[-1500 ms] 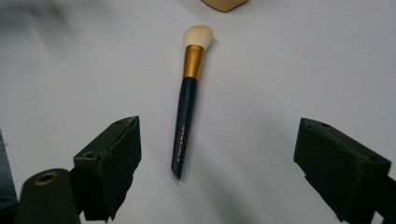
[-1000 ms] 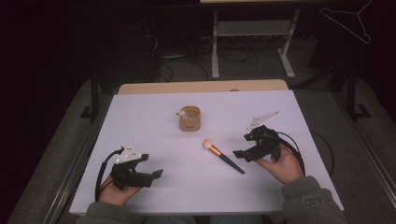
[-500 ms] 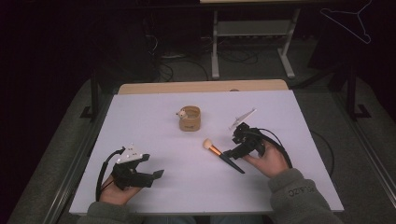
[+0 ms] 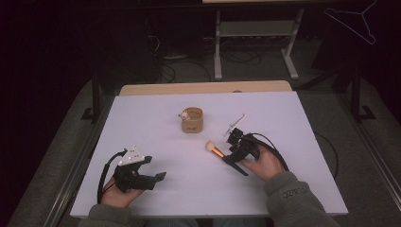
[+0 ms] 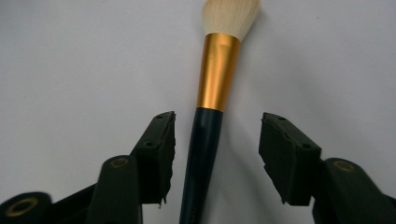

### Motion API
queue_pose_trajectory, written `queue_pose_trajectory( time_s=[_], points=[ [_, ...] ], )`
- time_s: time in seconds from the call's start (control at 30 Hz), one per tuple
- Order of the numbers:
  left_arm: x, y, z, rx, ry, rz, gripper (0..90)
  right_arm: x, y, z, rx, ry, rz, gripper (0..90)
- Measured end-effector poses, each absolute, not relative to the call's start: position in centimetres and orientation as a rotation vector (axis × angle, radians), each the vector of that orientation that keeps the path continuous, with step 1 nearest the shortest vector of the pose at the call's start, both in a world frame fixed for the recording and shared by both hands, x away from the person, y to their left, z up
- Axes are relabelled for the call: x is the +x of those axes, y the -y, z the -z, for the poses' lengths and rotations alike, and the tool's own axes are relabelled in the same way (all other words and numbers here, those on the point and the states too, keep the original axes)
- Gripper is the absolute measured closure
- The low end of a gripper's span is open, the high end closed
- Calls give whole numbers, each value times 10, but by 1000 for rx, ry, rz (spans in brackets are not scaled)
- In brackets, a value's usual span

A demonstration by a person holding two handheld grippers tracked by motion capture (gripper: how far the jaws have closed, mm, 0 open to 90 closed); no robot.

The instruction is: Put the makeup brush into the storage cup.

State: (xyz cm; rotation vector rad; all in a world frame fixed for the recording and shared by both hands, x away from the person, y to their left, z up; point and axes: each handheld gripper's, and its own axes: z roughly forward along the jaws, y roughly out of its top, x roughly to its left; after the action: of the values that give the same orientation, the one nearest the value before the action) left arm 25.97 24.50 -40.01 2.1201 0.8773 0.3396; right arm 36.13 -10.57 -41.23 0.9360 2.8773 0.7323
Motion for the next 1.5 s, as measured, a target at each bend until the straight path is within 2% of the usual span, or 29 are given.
queue_pose_trajectory(
  time_s=[0.63, 0.93, 1.5],
  points=[
    [260, -244, 401, 2120, -878, -334, 198, 356, 93, 423, 909, -2887, -648, 658],
    [260, -244, 400, 2136, -868, -336, 198, 351, 88, 425, 915, -2841, -602, 724],
    [261, -244, 401, 2137, -869, -336, 199, 350, 92, 425, 949, -2829, -644, 736]
  ],
)
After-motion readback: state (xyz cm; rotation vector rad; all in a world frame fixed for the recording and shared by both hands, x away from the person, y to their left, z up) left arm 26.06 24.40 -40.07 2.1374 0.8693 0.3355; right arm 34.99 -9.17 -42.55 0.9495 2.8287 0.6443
